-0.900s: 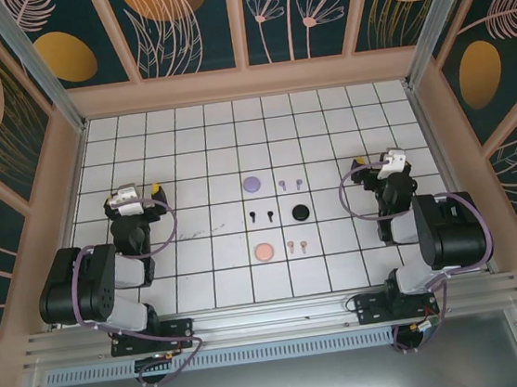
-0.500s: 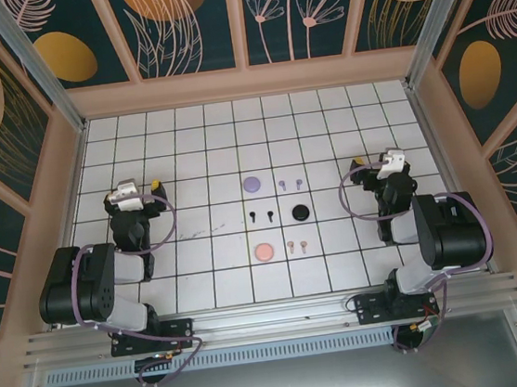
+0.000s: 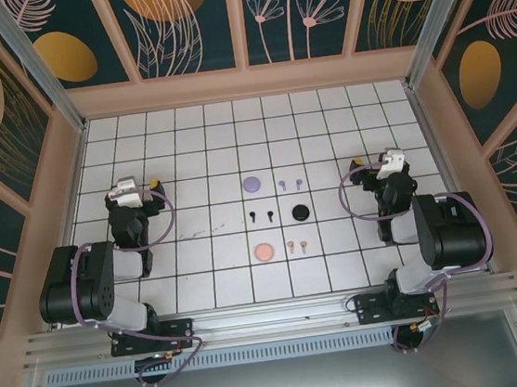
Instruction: Insert wireless bluetooth earbuds into charging case
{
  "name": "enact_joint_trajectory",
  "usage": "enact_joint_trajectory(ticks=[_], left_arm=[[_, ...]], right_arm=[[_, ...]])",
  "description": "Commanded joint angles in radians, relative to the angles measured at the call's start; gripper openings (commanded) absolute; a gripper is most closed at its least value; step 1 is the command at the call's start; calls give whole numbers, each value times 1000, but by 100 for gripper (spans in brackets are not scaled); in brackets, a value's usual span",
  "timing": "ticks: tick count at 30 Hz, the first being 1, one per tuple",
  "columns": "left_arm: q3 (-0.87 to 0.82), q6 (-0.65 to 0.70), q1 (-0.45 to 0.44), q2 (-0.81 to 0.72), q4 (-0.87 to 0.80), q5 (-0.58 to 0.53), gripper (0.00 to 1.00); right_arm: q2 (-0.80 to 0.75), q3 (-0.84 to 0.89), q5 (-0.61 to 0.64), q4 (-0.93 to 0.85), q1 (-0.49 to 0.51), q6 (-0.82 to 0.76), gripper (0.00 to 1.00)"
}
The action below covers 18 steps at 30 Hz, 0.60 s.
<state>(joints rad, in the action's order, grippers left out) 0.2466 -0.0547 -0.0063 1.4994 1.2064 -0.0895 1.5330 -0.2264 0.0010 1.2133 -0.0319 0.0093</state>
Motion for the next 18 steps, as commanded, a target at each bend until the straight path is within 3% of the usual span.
enact_joint_trajectory(ticks=[1, 11, 18], left_arm=[[78, -2, 3, -71, -161, 22, 93], [203, -35, 3, -221, -417, 41, 94], [230, -244, -1, -362, -461, 121, 99]], right_arm=[[-70, -38, 38, -80, 1, 24, 99], [-395, -124, 93, -536, 1, 202, 99], [-585, -171, 5, -779, 1, 361, 99]])
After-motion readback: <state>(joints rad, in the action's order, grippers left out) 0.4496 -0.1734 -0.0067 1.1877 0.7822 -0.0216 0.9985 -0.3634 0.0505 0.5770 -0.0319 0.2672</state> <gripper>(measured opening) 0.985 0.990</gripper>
